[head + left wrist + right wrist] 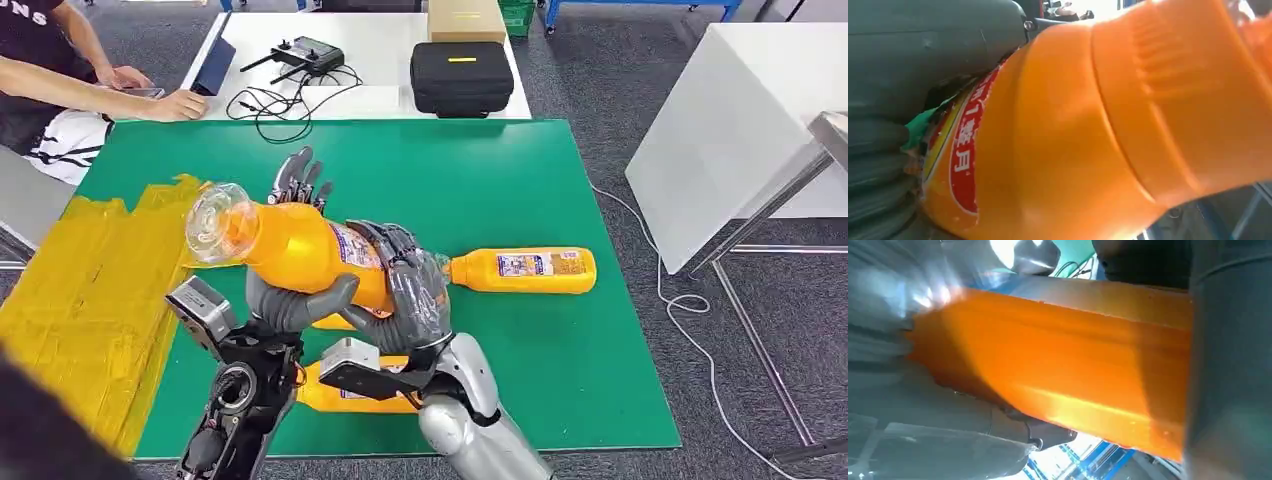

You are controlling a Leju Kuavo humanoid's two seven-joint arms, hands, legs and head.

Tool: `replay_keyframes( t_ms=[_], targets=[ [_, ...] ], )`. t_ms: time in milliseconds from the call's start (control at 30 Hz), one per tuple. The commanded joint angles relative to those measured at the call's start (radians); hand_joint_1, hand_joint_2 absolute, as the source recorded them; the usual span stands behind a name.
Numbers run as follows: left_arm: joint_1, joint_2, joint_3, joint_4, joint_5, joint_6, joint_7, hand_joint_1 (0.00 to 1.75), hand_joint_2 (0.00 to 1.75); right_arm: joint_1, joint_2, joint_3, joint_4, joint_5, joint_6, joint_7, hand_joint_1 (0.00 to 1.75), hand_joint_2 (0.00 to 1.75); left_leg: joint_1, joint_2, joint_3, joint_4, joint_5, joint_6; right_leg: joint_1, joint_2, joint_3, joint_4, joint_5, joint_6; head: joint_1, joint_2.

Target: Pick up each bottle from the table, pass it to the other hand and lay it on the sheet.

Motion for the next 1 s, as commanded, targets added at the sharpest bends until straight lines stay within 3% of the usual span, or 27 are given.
replay_keyframes(
  t_ms=[33, 567, 600, 633, 733, 833, 900, 1000],
  targets=[
    [-0.052, -0.013, 0.091, 0.105, -0.007, 0.066, -0.001, 1.75, 1.75, 0.010, -0.064, 0.122, -0.051, 0.025, -0.010, -0.001, 1.75, 1.75, 0.000, 0.000, 0.005, -0.002, -0.001, 0.000, 0.000, -0.002, 0.005, -0.001, -0.001, 0.000, 0.000, 0.000],
    [-0.038, -0.017, 0.111, 0.081, 0.013, 0.125, -0.021, 1.75, 1.75, 0.024, -0.085, 0.056, -0.062, 0.014, -0.063, 0.009, 1.75, 1.75, 0.000, -0.001, 0.004, -0.002, -0.001, 0.000, 0.000, -0.002, 0.004, -0.001, -0.001, 0.000, 0.000, 0.000],
    [-0.035, -0.015, 0.117, 0.073, 0.019, 0.130, -0.024, 1.75, 1.75, 0.025, -0.085, 0.044, -0.066, 0.014, -0.079, 0.009, 1.29, 1.75, 0.000, -0.001, 0.006, -0.002, -0.001, 0.000, 0.000, -0.003, 0.006, -0.002, -0.002, 0.000, 0.000, 0.000],
    [-0.033, -0.012, 0.122, 0.067, 0.021, 0.135, -0.028, 1.75, 1.75, 0.026, -0.087, 0.032, -0.073, 0.019, -0.101, 0.010, 0.05, 1.75, 0.000, 0.000, 0.004, -0.002, 0.000, 0.000, 0.000, -0.002, 0.004, -0.001, -0.001, 0.000, 0.000, 0.000],
    [-0.034, 0.000, 0.122, 0.064, -0.079, 0.251, -0.040, 1.75, 1.75, 0.033, -0.096, -0.001, -0.106, 0.023, -0.129, 0.019, 0.00, 1.75, 0.000, 0.000, 0.002, -0.001, 0.000, 0.000, 0.000, -0.001, 0.002, -0.001, 0.000, 0.000, 0.000, 0.000],
    [-0.065, 0.040, 0.140, 0.126, -0.429, 0.559, 0.010, 1.75, 1.75, 0.065, -0.125, -0.075, -0.191, 0.035, -0.171, 0.037, 0.00, 1.75, 0.000, 0.000, 0.005, -0.002, -0.001, -0.001, 0.000, -0.002, 0.004, -0.001, -0.001, 0.000, -0.001, 0.000],
    [-0.094, 0.067, 0.174, 0.192, -0.584, 0.637, 0.066, 1.75, 1.75, 0.073, -0.137, -0.115, -0.211, 0.034, -0.187, 0.041, 0.00, 1.75, -0.001, -0.005, 0.004, -0.002, 0.001, 0.000, 0.000, -0.007, 0.005, -0.002, -0.002, 0.000, 0.000, 0.000],
    [-0.139, 0.053, 0.417, 0.259, -1.044, 0.641, 0.190, 1.75, 1.75, 0.094, -0.147, -0.176, -0.245, 0.025, -0.218, 0.039, 0.00, 1.75, -0.001, -0.002, 0.006, -0.003, 0.000, -0.001, 0.000, -0.004, 0.006, -0.002, -0.001, 0.000, -0.001, 0.000]
  ],
)
